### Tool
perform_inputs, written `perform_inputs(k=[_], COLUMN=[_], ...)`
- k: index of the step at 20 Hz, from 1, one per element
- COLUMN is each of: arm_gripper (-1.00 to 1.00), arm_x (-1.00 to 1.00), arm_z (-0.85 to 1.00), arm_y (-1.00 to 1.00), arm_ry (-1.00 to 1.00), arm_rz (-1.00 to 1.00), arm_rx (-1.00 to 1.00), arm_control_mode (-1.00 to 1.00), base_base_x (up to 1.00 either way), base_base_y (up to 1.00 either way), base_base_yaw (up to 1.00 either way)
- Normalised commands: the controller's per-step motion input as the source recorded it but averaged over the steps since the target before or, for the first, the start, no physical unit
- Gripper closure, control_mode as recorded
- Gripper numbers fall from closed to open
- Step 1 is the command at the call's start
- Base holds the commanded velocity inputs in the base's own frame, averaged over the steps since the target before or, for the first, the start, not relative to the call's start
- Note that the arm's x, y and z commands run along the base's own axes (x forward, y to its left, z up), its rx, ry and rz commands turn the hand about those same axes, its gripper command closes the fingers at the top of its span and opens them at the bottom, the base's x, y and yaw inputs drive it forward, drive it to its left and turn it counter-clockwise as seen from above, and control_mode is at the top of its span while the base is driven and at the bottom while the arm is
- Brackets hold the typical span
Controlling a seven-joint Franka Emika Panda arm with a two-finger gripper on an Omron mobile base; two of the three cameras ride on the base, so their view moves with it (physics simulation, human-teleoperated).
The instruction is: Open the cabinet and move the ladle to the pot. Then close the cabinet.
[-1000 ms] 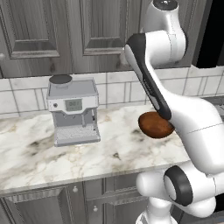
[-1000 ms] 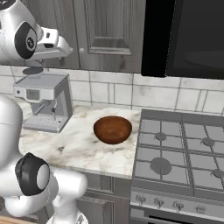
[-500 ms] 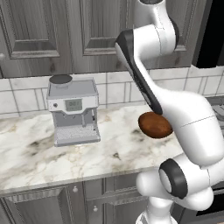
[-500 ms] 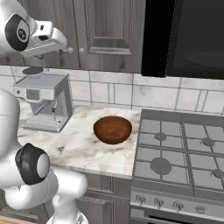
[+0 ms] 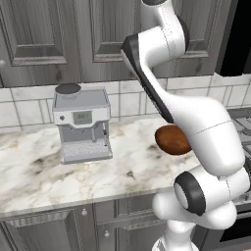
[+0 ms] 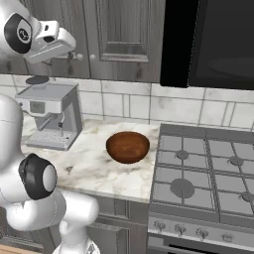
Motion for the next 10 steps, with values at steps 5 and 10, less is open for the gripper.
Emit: perform_inputs(k=[5, 10], arm_gripper=[-1.00, -1.00], arm_x=[0.24, 0.18], arm_z=[0.00, 0.00], arm_y=[0.00, -0.01], arm_ry=[0.00, 0.00], arm_rz=[0.00, 0.00], arm_rx=[-0.02, 0.00], arm_control_mode=[-1.00, -1.00], base_base_x=[0.00, 0.00], base_base_y=[0.00, 0.00], base_base_yaw=[0.00, 0.00])
